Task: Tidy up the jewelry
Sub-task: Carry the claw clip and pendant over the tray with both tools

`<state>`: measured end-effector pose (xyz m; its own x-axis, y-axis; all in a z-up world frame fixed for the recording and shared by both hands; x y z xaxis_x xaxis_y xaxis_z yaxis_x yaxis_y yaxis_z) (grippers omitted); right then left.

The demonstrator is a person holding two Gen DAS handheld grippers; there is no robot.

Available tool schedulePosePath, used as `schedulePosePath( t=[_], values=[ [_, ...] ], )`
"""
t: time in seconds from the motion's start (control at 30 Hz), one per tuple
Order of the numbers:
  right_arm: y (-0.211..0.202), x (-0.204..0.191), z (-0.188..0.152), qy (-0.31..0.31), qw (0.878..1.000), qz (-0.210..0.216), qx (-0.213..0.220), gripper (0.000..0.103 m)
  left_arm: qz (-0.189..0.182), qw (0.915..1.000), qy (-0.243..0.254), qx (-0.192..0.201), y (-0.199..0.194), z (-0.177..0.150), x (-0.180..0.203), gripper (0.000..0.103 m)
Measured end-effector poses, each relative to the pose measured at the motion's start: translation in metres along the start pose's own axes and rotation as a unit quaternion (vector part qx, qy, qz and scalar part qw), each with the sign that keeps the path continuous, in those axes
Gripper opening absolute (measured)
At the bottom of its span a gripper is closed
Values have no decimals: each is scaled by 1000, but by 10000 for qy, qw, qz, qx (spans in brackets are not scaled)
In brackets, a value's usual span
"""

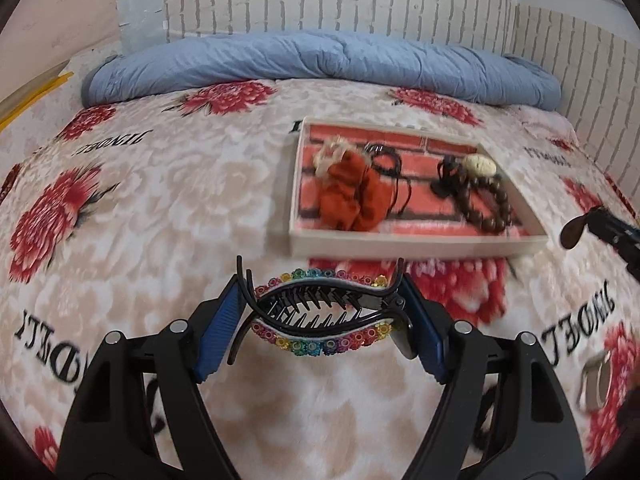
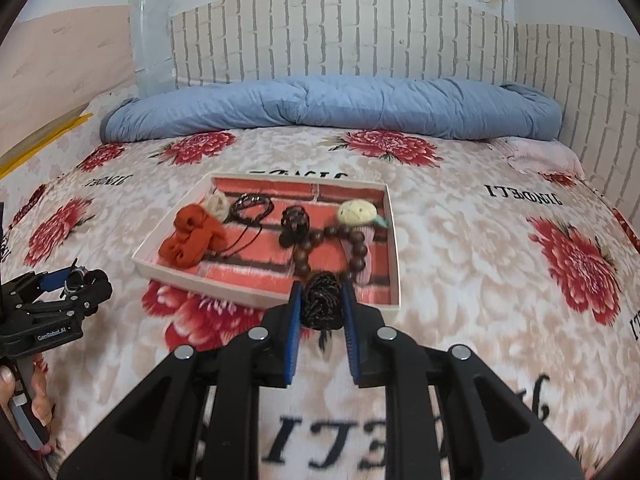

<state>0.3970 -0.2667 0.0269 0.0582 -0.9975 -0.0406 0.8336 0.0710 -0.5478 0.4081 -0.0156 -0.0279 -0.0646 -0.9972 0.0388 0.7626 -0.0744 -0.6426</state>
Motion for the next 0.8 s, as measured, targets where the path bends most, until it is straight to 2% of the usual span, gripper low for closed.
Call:
schedulePosePath(
  t=[0.23, 0.37, 0.53, 0.8],
  values=[
    [44, 3, 25, 74, 10000, -2, -17, 20, -20, 9997, 238, 110, 32, 42, 21, 75],
    [76, 6, 27, 116, 9999, -27, -125, 20, -26, 9993, 380, 67, 59, 56, 33, 75],
    [110, 13, 17, 167, 9994, -112, -277, 20, -65, 9994, 347, -38, 92, 59, 39, 75],
    [144, 28, 5, 345, 9980, -334, -421, 20, 113, 9993, 323, -165, 130, 50, 34, 75]
  ],
)
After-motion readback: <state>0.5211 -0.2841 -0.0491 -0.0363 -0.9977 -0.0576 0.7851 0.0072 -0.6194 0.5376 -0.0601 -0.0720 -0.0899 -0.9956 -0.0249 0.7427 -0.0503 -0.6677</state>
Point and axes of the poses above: each gripper's, at about its wrist camera, not at the fingertips, and y roughly the way its jaws point, x to its right, z to its top, the point moved 7 cm from there along y, roughly the way its jaws point, and after that the axes turned 4 degrees about x, right-handed, at the moved point
